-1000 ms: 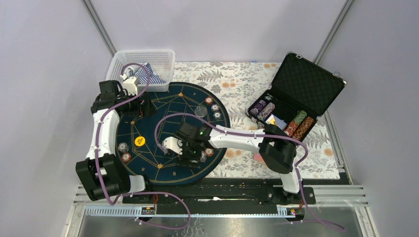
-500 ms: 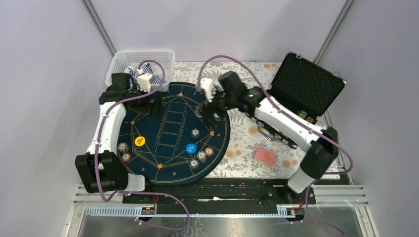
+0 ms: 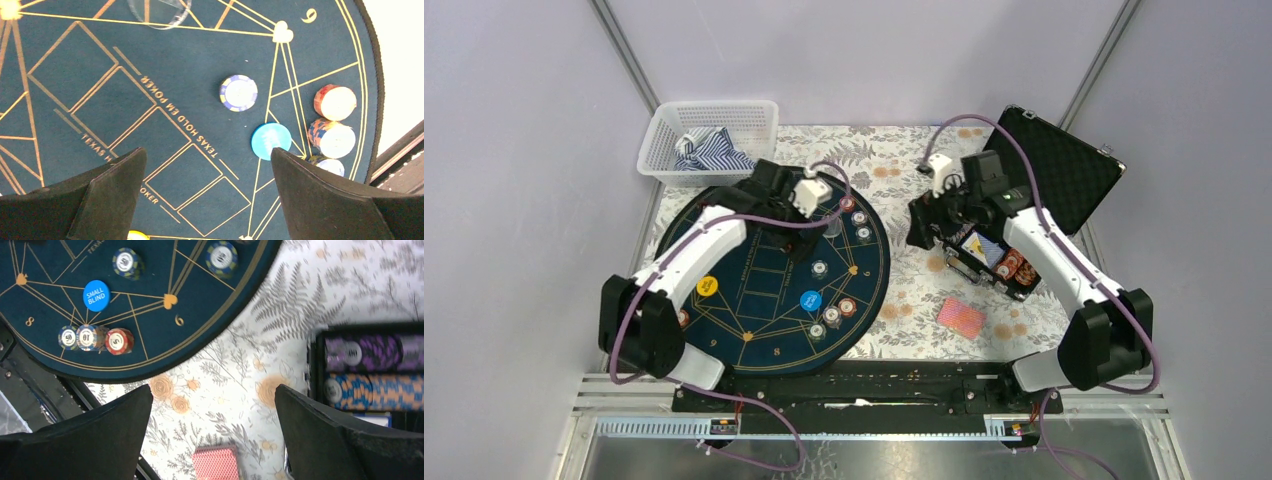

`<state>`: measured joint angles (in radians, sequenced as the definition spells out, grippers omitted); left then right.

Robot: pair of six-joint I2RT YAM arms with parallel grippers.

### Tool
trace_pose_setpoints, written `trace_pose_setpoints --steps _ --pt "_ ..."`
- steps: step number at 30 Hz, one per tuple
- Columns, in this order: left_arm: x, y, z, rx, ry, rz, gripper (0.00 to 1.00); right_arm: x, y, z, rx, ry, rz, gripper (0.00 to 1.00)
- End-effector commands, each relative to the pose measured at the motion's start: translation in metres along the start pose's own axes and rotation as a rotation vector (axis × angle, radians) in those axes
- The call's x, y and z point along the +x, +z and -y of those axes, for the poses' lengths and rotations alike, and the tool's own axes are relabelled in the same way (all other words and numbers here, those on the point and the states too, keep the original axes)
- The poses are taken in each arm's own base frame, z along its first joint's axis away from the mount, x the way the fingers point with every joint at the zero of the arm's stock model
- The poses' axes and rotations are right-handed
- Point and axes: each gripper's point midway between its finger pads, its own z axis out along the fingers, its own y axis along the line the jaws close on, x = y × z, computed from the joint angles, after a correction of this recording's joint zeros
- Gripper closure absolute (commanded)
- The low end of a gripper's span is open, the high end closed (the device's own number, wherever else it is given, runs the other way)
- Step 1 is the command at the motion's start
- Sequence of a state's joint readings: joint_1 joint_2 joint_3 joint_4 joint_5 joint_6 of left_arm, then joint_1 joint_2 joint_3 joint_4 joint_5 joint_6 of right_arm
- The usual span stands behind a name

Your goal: Distribute texas hold em gaming equipment

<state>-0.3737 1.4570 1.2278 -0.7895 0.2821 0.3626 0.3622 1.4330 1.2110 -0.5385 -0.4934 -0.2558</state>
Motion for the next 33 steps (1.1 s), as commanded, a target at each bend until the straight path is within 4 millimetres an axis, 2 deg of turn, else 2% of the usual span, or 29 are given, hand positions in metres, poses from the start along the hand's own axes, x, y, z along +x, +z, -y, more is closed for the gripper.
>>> trace_pose_setpoints --steps 1,6,9,18,25,31,33 --pt "0.01 0.031 0.01 -0.048 0.09 -0.071 0.01 0.005 -0.021 0.011 -0.008 0.088 0.078 0.0" --pt "0.016 0.056 0.029 -0.037 0.159 -0.108 0.02 0.018 -0.024 0.02 0.009 0.115 0.092 0.0" --pt "0.018 0.069 0.036 -0.028 0.17 -0.128 0.05 0.02 -0.024 0.022 0.015 0.115 0.091 0.0" --pt "0.024 0.103 0.04 -0.011 0.188 -0.18 0.17 0.024 -0.021 0.023 0.011 0.117 0.084 0.0" --pt "0.031 0.119 0.033 -0.033 0.184 -0.207 0.25 0.026 -0.021 0.023 0.011 0.12 0.08 0.0" --pt "0.027 0.123 0.034 -0.019 0.165 -0.196 0.37 0.027 -0.018 0.023 0.005 0.123 0.075 0.0" --pt "0.025 0.123 0.034 -0.011 0.157 -0.192 0.44 0.028 -0.018 0.023 0.002 0.125 0.073 0.0"
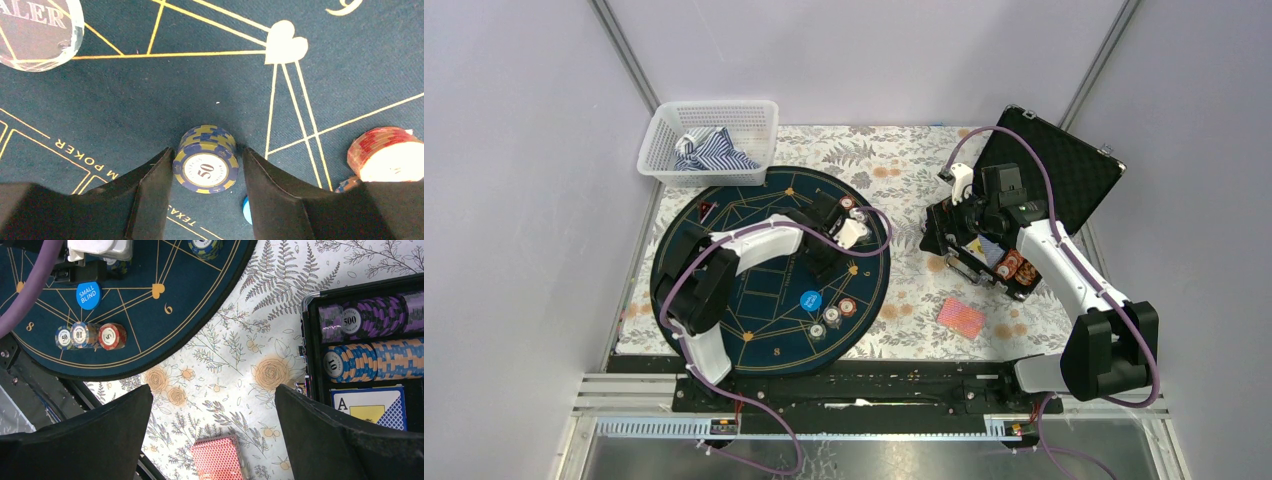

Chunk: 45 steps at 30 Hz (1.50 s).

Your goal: Distribute texas hold em gaming equipment

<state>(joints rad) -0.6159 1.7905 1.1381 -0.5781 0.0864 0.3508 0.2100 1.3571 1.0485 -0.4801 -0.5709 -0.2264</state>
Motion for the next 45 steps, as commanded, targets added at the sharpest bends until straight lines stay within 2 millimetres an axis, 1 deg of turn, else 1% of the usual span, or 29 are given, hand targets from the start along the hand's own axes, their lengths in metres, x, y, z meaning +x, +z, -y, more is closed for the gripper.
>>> trace_pose_setpoints --steps 1,3,6,7,10,13,15,16,17,18,21,24,27,29,31,35,40,45 --pt "-0.023 -0.005 -0.01 -0.015 -0.014 0.067 0.49 -0.009 -0.004 -0.006 -0.026 -0.019 0.04 0.0" --pt "-0.024 -0.011 -0.016 -0.017 -0.037 0.075 0.56 -0.009 -0.004 -0.006 -0.028 -0.023 0.043 0.0" --pt "-0.026 -0.032 -0.034 -0.012 -0.104 0.122 0.62 -0.008 -0.004 -0.008 -0.039 -0.025 0.043 0.0" --pt "-0.027 -0.042 -0.042 -0.013 -0.133 0.146 0.62 -0.008 -0.003 -0.008 -0.044 -0.024 0.042 0.0" --pt "-0.015 -0.069 -0.078 -0.047 -0.24 0.195 0.64 -0.004 0.0 -0.009 -0.058 -0.02 0.031 0.0" --pt "0.009 -0.097 -0.117 -0.118 -0.338 0.233 0.65 -0.001 0.002 -0.009 -0.068 -0.018 0.018 0.0" --pt "0.032 -0.119 -0.147 -0.176 -0.416 0.256 0.66 0.0 0.003 -0.009 -0.069 -0.019 0.013 0.0" --pt "0.041 -0.125 -0.154 -0.193 -0.435 0.254 0.66 0.001 0.003 -0.008 -0.069 -0.019 0.01 0.0" --pt "0.055 -0.137 -0.168 -0.231 -0.474 0.26 0.67 0.002 0.003 -0.008 -0.067 -0.02 0.006 0.0" --pt "0.067 -0.145 -0.176 -0.257 -0.502 0.263 0.67 0.003 0.003 -0.007 -0.064 -0.02 0.005 0.0" --pt "0.107 -0.161 -0.195 -0.325 -0.608 0.258 0.67 0.004 0.003 -0.008 -0.064 -0.019 0.001 0.0" --pt "0.147 -0.171 -0.205 -0.368 -0.746 0.257 0.69 0.006 0.002 -0.008 -0.065 -0.018 -0.006 0.0" --pt "0.184 -0.178 -0.209 -0.39 -0.875 0.265 0.7 0.006 0.002 -0.009 -0.069 -0.016 -0.014 0.0" --pt "0.203 -0.181 -0.209 -0.402 -0.949 0.264 0.71 0.007 0.002 -0.008 -0.07 -0.014 -0.024 0.0" --pt "0.217 -0.182 -0.208 -0.418 -0.98 0.245 0.72 0.008 0.003 -0.008 -0.073 -0.011 -0.028 0.0" --pt "0.237 -0.181 -0.203 -0.437 -1.003 0.217 0.72 0.011 0.005 -0.008 -0.079 -0.003 -0.037 0.0" --pt "0.259 -0.16 -0.191 -0.414 -1.022 0.163 0.72 0.012 0.005 -0.008 -0.079 -0.001 -0.037 0.0" --pt "0.269 -0.148 -0.191 -0.414 -1.034 0.149 0.71 0.012 0.006 -0.009 -0.083 0.001 -0.041 0.0"
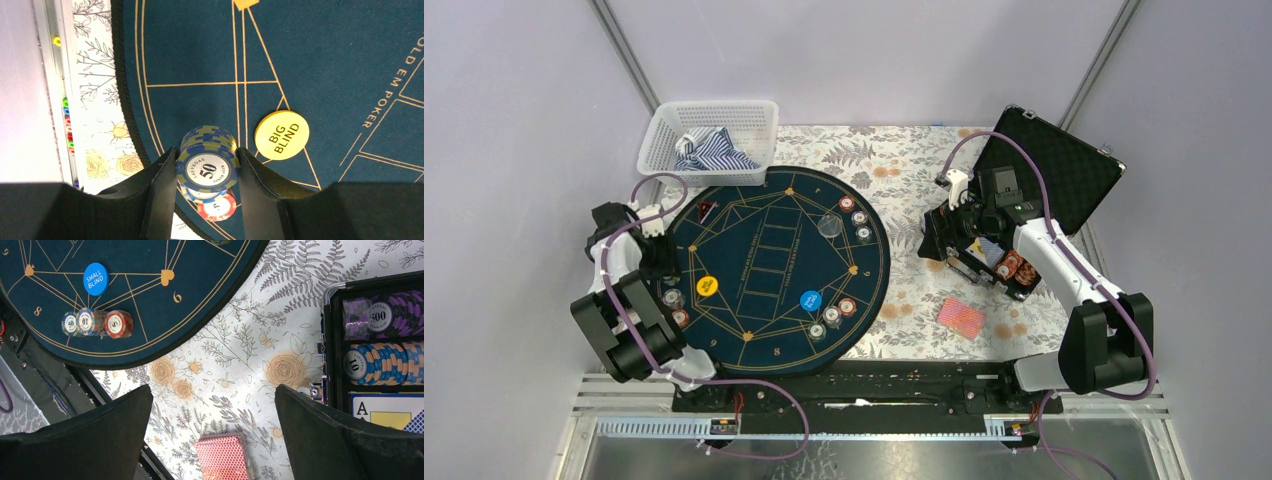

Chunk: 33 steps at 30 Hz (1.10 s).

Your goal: Distribute texas hold em gaming equipment

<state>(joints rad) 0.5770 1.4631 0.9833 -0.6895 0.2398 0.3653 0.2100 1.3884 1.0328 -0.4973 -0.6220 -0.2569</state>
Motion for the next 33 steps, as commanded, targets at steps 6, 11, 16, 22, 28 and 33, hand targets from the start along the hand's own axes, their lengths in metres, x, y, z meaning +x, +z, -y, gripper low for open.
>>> trace_pose_setpoints --steps 6,11,16,22,28,33 --pt "-0.01 0.014 -0.016 -0.041 0.029 0.048 0.69 -0.001 -0.002 -0.004 -0.023 -0.003 0.0 0.0" --pt "-0.006 0.023 -0.022 -0.048 0.024 0.029 0.68 -0.001 -0.002 -0.004 -0.025 -0.003 -0.001 0.0" --pt "0.002 0.029 -0.023 -0.047 0.03 0.004 0.66 -0.001 -0.002 -0.003 -0.023 -0.005 -0.001 0.0" --pt "0.009 0.033 -0.022 -0.044 0.026 -0.013 0.54 -0.001 -0.003 -0.004 -0.024 -0.009 0.002 0.0" --pt "0.009 0.033 -0.022 -0.036 0.027 -0.03 0.44 -0.005 -0.006 -0.011 -0.053 -0.011 0.006 0.0" --pt "-0.004 0.021 -0.019 -0.018 0.046 -0.007 0.27 -0.013 -0.017 -0.017 -0.058 -0.043 -0.003 0.0"
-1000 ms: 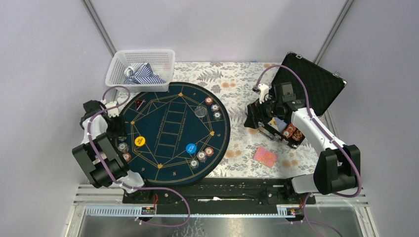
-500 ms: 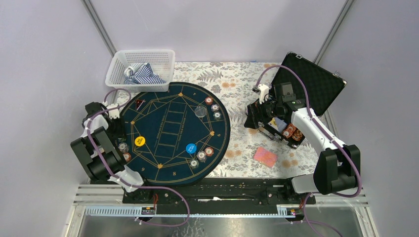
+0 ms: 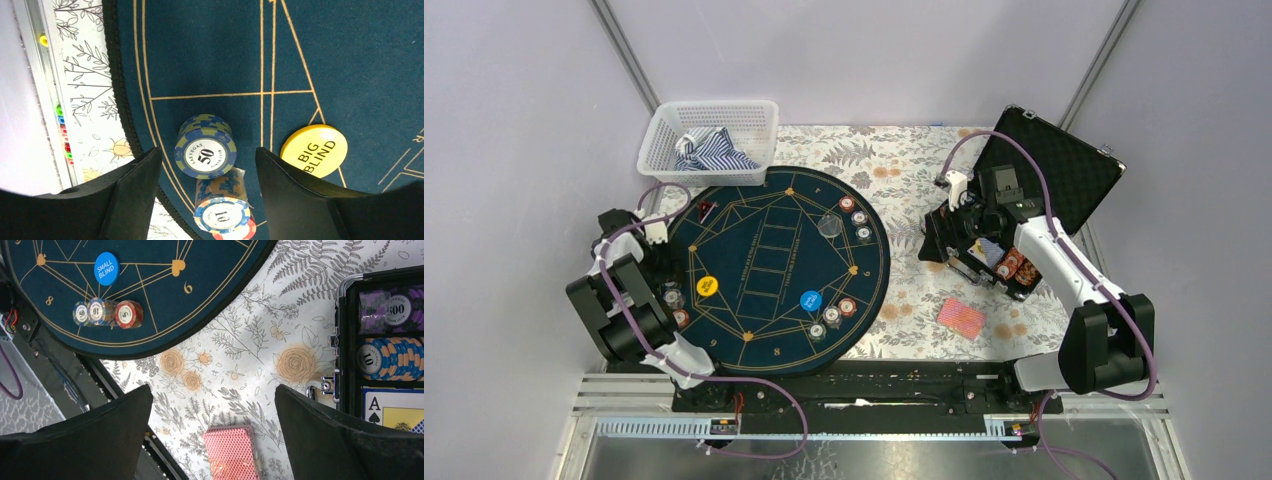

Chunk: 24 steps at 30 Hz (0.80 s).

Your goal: Distribute texas hold em gaming equipment

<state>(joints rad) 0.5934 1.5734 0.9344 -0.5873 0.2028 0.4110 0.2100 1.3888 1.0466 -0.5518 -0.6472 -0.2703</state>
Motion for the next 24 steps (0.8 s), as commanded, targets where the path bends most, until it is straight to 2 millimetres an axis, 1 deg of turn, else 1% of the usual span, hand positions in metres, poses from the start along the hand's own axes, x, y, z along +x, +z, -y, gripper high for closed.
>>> trace_pose_setpoints --steps 1,4,5,6,8,10,11,13,14,16,20,24 --pt "-0.027 -0.022 -0.002 0.008 0.039 0.073 0.24 -0.016 -0.018 -0.012 -0.026 -0.061 0.01 0.0" --pt "-0.049 -0.051 0.004 0.027 0.093 0.146 0.11 -0.007 -0.028 -0.013 -0.011 -0.119 -0.041 0.0" --pt "-0.057 -0.062 0.007 0.034 0.118 0.172 0.05 0.0 -0.032 -0.009 0.012 -0.143 -0.067 0.0" --pt "-0.064 -0.072 0.011 0.045 0.146 0.194 0.02 0.008 -0.036 -0.004 0.041 -0.183 -0.102 0.0" --pt "-0.075 -0.09 0.02 0.069 0.182 0.232 0.01 0.028 -0.044 -0.002 0.056 -0.234 -0.172 0.0" --pt "-0.084 -0.102 0.031 0.091 0.208 0.26 0.01 0.052 -0.052 -0.005 0.046 -0.287 -0.241 0.0" --pt "-0.088 -0.106 0.036 0.095 0.22 0.271 0.01 0.063 -0.055 -0.004 0.057 -0.304 -0.27 0.0" --pt "-0.092 -0.11 0.048 0.099 0.246 0.279 0.01 0.085 -0.059 0.001 0.079 -0.327 -0.329 0.0" --pt "-0.092 -0.11 0.054 0.102 0.259 0.279 0.01 0.099 -0.06 0.001 0.073 -0.334 -0.364 0.0" --pt "-0.095 -0.109 0.07 0.121 0.281 0.275 0.01 0.119 -0.061 0.002 0.066 -0.336 -0.418 0.0" --pt "-0.102 -0.108 0.085 0.149 0.274 0.286 0.01 0.146 -0.054 0.007 0.057 -0.328 -0.482 0.0" --pt "-0.11 -0.112 0.089 0.15 0.262 0.315 0.01 0.158 -0.041 0.024 0.121 -0.327 -0.514 0.0"
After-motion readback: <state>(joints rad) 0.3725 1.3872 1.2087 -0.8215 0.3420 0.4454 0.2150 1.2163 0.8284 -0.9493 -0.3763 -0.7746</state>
